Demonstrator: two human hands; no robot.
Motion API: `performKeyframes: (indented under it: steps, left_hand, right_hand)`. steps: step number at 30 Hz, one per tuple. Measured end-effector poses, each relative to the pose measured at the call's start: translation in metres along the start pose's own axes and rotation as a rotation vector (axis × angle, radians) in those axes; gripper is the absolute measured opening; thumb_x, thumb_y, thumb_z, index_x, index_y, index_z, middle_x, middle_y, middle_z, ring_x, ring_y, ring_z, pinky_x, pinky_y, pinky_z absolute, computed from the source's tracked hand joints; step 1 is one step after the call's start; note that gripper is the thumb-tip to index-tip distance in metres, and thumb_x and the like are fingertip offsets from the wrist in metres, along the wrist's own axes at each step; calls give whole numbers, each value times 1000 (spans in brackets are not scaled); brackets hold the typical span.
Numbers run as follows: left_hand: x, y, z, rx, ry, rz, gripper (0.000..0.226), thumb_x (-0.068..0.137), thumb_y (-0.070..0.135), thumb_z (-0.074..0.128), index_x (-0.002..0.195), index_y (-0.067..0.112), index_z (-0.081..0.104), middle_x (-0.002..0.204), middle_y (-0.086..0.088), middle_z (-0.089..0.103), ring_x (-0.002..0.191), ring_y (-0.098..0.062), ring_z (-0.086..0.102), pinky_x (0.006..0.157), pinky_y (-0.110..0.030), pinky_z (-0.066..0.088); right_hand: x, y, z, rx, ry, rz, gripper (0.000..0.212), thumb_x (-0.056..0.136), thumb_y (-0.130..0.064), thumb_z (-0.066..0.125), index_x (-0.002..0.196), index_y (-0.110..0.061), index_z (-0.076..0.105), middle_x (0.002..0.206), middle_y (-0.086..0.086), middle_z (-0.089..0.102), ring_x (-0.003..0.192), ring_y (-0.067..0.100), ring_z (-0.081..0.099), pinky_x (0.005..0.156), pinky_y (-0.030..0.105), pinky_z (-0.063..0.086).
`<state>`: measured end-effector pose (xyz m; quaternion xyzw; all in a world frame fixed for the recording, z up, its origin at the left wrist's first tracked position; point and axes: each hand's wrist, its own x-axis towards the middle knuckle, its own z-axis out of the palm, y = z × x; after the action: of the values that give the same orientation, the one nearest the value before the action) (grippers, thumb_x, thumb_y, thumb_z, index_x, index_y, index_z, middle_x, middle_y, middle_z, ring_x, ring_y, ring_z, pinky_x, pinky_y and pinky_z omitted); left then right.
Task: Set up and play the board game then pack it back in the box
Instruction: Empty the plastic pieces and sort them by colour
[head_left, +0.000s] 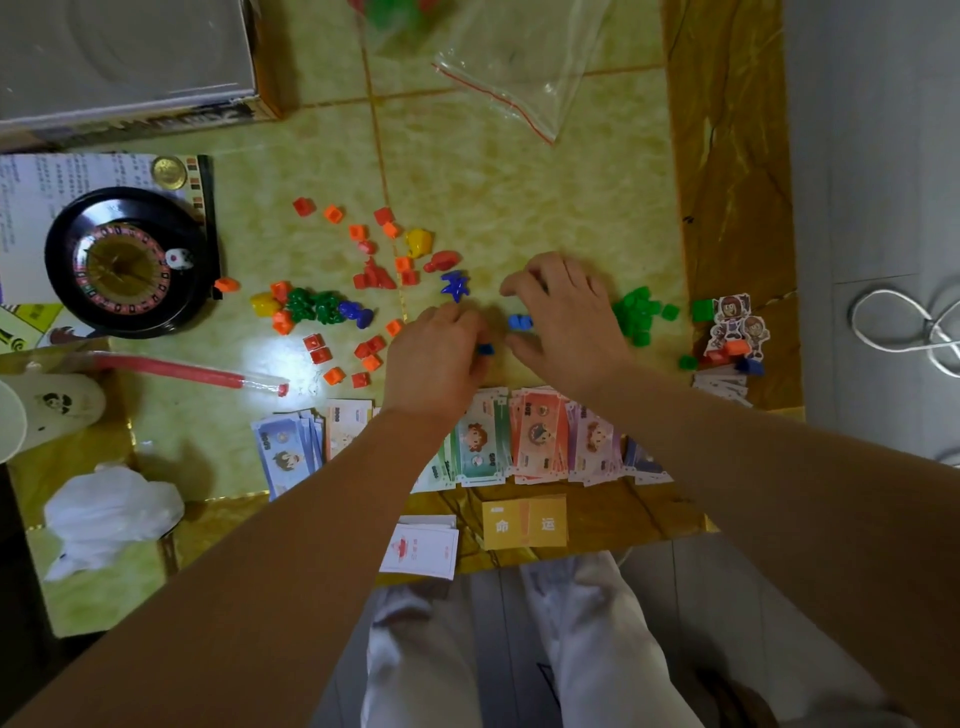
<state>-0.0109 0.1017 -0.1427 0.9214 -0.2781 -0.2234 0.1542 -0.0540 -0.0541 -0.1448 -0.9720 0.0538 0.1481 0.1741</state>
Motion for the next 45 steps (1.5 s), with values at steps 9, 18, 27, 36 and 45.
performKeyframes:
  steps: [9, 18, 27, 36, 45]
  left_hand:
    - [19, 29, 5, -244, -22, -125, 30, 86, 17, 64, 113, 12, 53, 104, -7, 64, 93, -25, 61, 79, -39, 50]
    - [20, 30, 7, -321, -102, -137, 37, 86, 7, 58, 123, 10, 53, 106, -8, 64, 96, -25, 62, 84, -36, 48]
    - [3, 6, -1, -176, -44, -90, 34, 80, 2, 59, 114, 5, 57, 104, -12, 57, 93, -29, 55, 74, -37, 45]
    - [-20, -20, -25, -114, 6, -149, 22, 80, 18, 66, 100, 13, 59, 90, -6, 59, 79, -26, 57, 63, -37, 47]
    - [-31, -41, -21, -28, -21, -165, 28, 81, 33, 66, 99, 17, 53, 84, -2, 60, 74, -26, 60, 59, -33, 43]
  right_hand:
    - [-24, 11, -19, 86, -136, 163, 72, 73, -9, 69, 136, -16, 37, 131, 9, 30, 89, 25, 55, 56, 31, 47]
    - [-13, 9, -1, 260, -101, 269, 74, 74, 1, 70, 137, -16, 35, 134, 13, 29, 85, 32, 62, 68, 42, 55]
    - [-7, 5, -7, 107, -113, 146, 48, 83, -21, 66, 127, -22, 45, 125, 11, 33, 78, 27, 58, 58, 36, 54]
    - [8, -22, -24, 129, -40, 111, 33, 89, -28, 57, 120, -17, 47, 107, 3, 50, 77, 20, 56, 58, 34, 49]
    - [25, -58, -2, 485, -176, 360, 35, 88, -12, 60, 120, -10, 45, 84, 10, 60, 76, 28, 63, 72, 45, 53]
